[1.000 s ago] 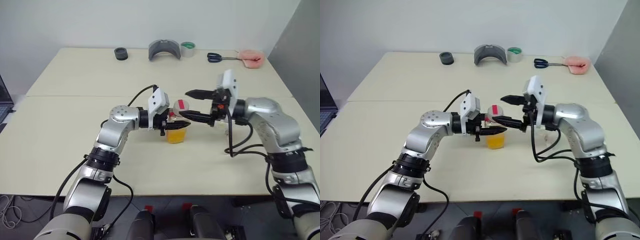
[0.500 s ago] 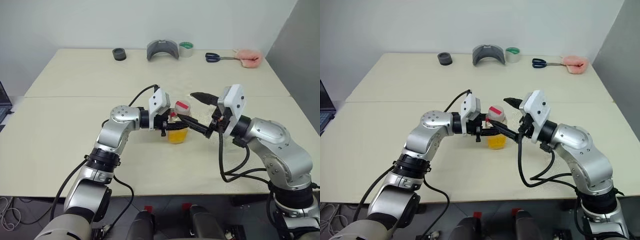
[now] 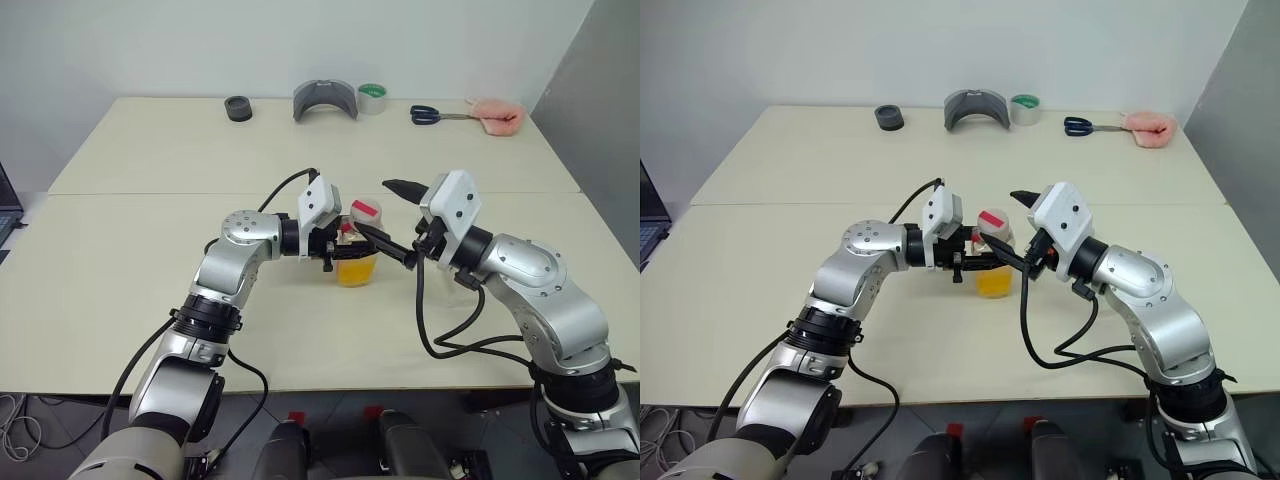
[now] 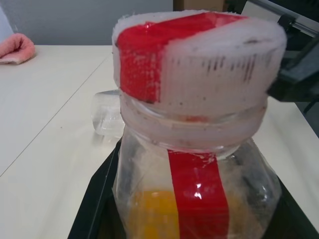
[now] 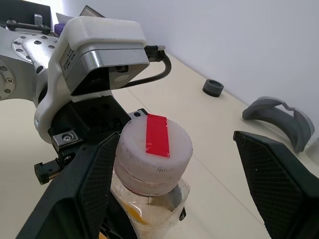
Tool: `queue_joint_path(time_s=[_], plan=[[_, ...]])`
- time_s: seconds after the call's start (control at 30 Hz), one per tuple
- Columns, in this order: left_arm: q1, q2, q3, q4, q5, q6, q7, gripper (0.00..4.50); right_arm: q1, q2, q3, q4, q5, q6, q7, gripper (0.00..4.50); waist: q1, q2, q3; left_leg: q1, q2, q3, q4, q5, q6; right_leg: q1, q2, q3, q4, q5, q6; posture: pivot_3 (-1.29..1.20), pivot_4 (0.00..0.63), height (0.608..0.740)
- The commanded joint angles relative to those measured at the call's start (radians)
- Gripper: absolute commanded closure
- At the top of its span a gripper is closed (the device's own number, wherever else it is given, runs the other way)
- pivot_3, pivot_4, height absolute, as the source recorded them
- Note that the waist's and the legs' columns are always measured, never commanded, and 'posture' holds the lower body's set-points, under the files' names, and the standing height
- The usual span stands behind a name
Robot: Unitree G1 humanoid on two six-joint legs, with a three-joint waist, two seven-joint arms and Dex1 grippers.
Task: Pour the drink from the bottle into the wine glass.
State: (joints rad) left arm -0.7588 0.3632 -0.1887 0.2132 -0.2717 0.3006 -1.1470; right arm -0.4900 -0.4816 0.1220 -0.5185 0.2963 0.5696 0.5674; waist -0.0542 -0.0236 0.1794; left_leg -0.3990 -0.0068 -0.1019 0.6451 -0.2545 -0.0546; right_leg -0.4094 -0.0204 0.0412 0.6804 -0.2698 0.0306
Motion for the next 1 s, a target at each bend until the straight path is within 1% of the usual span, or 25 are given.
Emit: queue_joint_path(time_s=[0.03, 0.4, 1.0], plan=[[-0.023, 0.000, 0.018, -0.033, -0.023, -0.007, -0.007, 2.70, -0.004, -0.005, -0.031, -0.010, -0.006, -0.014, -0.010, 0.59, 0.000, 0.000, 0.000, 0.000, 0.000, 0.000, 0.000, 0.000, 0.000, 0.000, 0.000, 0.000, 0.000, 0.000, 0.000, 0.00, 0.150, 0.740], [-0.016, 0.002, 0.016, -0.040, -0.023, -0.004, -0.008, 2.70, 0.025, -0.024, -0.055, -0.046, 0.046, 0.022, 0.007, 0.59, 0.000, 0.000, 0.000, 0.000, 0.000, 0.000, 0.000, 0.000, 0.000, 0.000, 0.000, 0.000, 0.000, 0.000, 0.000, 0.00, 0.150, 0.740], [-0.008, 0.006, 0.016, -0.043, -0.025, -0.004, -0.009, 2.70, 0.026, -0.039, -0.093, -0.069, 0.117, 0.069, 0.009, 0.59, 0.000, 0.000, 0.000, 0.000, 0.000, 0.000, 0.000, 0.000, 0.000, 0.000, 0.000, 0.000, 0.000, 0.000, 0.000, 0.00, 0.150, 0.740]])
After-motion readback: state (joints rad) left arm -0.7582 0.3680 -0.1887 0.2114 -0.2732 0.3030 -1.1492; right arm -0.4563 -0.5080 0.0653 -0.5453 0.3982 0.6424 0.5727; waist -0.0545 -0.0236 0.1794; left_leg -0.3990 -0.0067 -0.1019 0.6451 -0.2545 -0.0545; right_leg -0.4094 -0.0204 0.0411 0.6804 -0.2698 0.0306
